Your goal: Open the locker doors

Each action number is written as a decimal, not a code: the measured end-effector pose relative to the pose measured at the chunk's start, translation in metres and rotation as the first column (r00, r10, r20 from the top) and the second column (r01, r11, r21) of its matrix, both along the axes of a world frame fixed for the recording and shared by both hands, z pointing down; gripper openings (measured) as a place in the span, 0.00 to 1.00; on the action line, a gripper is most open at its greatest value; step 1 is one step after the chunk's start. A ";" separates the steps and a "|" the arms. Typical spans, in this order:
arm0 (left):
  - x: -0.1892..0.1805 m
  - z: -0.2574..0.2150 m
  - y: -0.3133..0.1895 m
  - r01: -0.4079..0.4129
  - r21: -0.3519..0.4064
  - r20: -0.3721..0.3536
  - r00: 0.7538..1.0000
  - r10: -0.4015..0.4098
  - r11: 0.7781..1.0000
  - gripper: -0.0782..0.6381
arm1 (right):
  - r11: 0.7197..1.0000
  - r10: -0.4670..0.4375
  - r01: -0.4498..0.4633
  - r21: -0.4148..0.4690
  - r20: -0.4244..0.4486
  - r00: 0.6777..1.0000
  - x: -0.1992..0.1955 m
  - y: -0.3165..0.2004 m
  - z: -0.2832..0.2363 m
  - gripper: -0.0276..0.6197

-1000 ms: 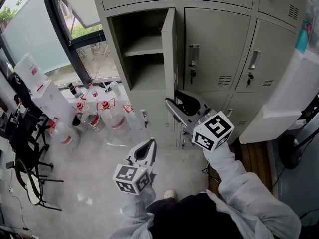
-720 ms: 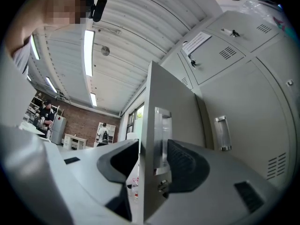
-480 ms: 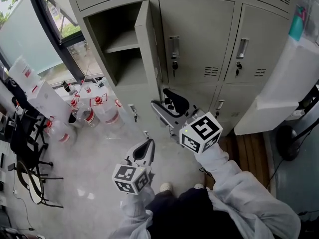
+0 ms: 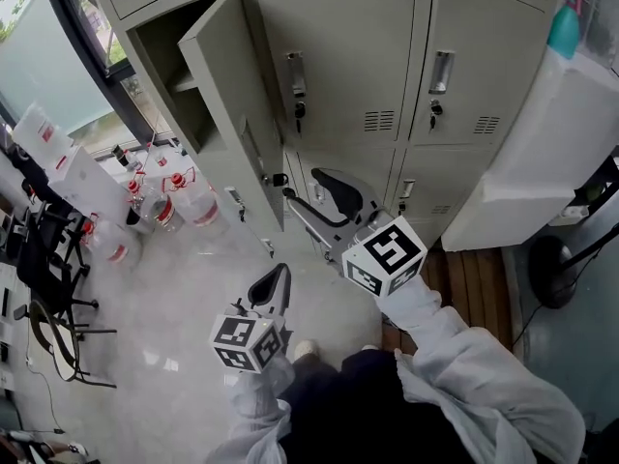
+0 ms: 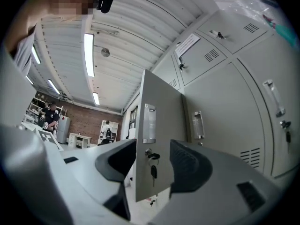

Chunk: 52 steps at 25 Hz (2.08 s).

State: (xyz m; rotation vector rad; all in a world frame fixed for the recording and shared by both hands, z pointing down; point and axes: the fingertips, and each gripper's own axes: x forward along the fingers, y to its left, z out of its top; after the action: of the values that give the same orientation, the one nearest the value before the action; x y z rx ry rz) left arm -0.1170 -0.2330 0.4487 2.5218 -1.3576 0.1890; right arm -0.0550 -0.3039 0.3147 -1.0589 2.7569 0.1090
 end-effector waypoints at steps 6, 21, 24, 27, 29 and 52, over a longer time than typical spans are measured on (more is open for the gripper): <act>0.059 0.008 -0.001 -0.033 0.010 -0.010 0.999 0.033 0.999 0.12 | 0.998 0.062 -0.063 -0.029 -0.018 0.998 0.075 0.008 0.023 0.36; 0.164 0.033 -0.017 -0.184 -0.036 0.038 0.982 0.185 0.982 0.12 | 0.935 0.315 -0.311 -0.171 -0.003 0.949 0.232 0.016 0.100 0.36; 0.171 0.043 -0.029 -0.192 -0.055 0.042 0.980 0.194 0.980 0.12 | 0.915 0.346 -0.340 -0.218 -0.014 0.938 0.248 0.010 0.126 0.36; 0.178 0.056 -0.042 -0.201 -0.080 0.038 0.978 0.205 0.976 0.12 | 0.894 0.371 -0.366 -0.260 -0.032 0.928 0.257 0.000 0.151 0.36; 0.182 0.066 -0.053 -0.208 -0.094 0.037 0.976 0.212 0.974 0.12 | 0.880 0.383 -0.378 -0.288 -0.042 0.923 0.261 -0.009 0.169 0.36; 0.213 0.176 -0.180 -0.252 -0.131 0.018 0.966 0.257 0.959 0.12 | 0.750 0.492 -0.513 -0.418 -0.166 0.855 0.279 -0.132 0.343 0.36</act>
State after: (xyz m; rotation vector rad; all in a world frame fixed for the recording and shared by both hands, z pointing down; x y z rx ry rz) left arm 0.0955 -0.4132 0.6246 2.5867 -0.9931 0.3608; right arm 0.2239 -0.4355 0.6578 -1.9288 2.5021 -0.4668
